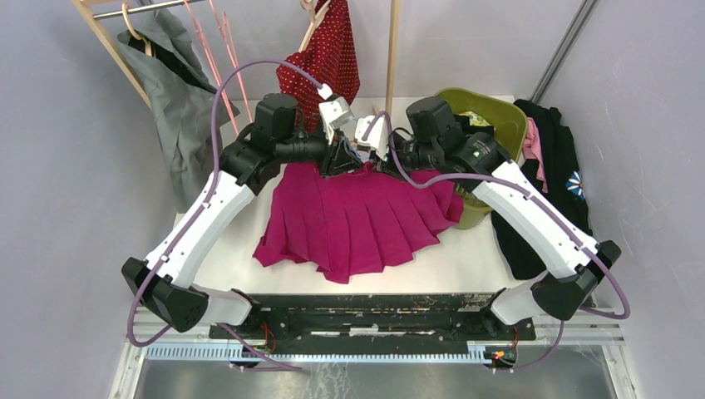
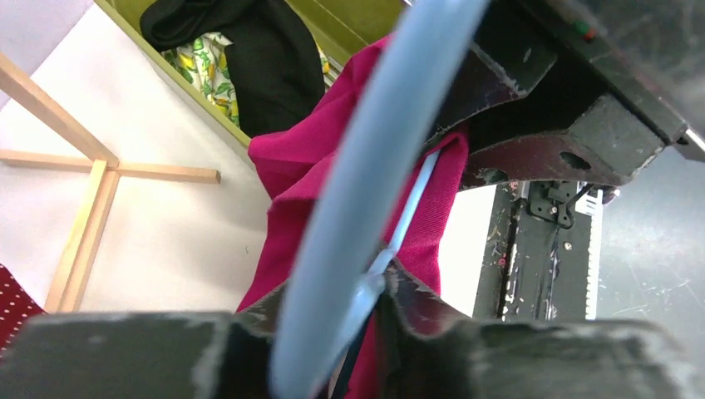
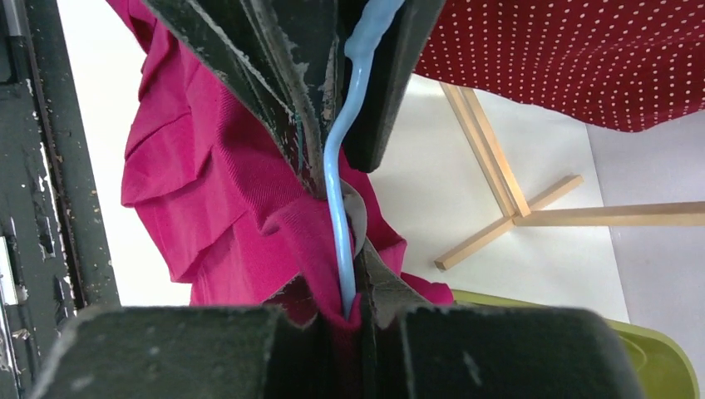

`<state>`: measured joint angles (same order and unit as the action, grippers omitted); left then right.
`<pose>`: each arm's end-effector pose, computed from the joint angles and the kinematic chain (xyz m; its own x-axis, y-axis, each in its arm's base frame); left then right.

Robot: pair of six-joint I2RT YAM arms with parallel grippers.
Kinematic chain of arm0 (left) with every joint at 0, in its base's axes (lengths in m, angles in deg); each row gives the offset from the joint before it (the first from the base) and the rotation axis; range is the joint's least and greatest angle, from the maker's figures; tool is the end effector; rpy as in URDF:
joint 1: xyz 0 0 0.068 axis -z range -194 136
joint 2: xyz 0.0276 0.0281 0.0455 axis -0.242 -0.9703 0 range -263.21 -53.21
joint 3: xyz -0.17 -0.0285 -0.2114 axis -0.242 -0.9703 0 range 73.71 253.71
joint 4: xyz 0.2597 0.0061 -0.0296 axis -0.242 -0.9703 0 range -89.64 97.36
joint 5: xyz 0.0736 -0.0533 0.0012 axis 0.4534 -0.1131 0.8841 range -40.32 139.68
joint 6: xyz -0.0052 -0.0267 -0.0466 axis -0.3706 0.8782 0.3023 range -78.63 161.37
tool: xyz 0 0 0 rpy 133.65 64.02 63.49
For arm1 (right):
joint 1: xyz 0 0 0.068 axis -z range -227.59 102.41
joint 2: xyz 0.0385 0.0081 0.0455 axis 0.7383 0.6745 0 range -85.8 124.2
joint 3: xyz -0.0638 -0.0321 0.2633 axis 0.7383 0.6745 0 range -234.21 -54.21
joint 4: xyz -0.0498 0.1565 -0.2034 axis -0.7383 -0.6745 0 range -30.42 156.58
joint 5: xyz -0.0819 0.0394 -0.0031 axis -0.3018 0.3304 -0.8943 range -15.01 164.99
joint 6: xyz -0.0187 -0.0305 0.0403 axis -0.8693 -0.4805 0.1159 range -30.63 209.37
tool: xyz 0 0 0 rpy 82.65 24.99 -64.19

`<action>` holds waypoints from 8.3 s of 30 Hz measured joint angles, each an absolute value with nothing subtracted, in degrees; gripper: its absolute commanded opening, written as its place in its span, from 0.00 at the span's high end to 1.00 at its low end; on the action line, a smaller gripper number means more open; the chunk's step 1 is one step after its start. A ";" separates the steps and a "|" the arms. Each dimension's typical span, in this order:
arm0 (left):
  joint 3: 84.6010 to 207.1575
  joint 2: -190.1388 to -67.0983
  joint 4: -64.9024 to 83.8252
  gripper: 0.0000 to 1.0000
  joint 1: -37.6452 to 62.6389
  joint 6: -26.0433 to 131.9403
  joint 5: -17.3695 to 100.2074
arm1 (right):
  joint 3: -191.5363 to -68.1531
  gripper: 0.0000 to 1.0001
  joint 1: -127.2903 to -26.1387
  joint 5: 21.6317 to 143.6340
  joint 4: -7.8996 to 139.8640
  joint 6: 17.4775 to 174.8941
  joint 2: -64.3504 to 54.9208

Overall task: Remove the skirt from the hanger
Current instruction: Remove the skirt from the hanger, then place the skirt in the bin.

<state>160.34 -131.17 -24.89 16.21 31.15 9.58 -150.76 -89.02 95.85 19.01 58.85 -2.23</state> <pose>0.2397 -0.1662 0.4273 -0.1813 0.2627 -0.9477 0.9422 0.3224 -0.0909 0.2195 0.2107 0.4285 0.0592 -0.5809 -0.8118 -0.9382 0.2455 -0.2441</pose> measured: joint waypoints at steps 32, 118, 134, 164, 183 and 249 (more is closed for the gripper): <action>171.05 -138.23 -26.20 0.97 13.70 28.70 39.79 | -150.55 0.00 -91.47 87.64 27.60 60.01 -7.10; 160.43 -122.01 -20.06 0.97 14.47 32.13 39.77 | -165.39 0.99 -68.95 84.64 41.50 93.56 21.12; 171.25 -141.81 -0.74 0.97 14.36 36.40 39.53 | -156.86 0.99 -78.85 90.78 37.85 92.55 3.26; 153.56 -122.73 -15.45 0.97 14.36 35.59 44.05 | -183.31 1.00 -52.14 65.69 41.56 72.99 10.91; 150.96 -123.32 -16.41 0.97 14.36 34.95 44.66 | -169.56 0.99 -43.34 69.56 43.73 69.38 -2.77; 151.88 -126.47 -24.46 0.97 14.36 34.91 44.10 | -140.36 0.23 -60.23 61.36 39.92 99.31 -2.18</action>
<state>151.88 -126.47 -24.46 14.36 34.91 44.10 -140.36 -60.23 61.36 39.92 99.31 -2.18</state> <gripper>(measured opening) 0.063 0.780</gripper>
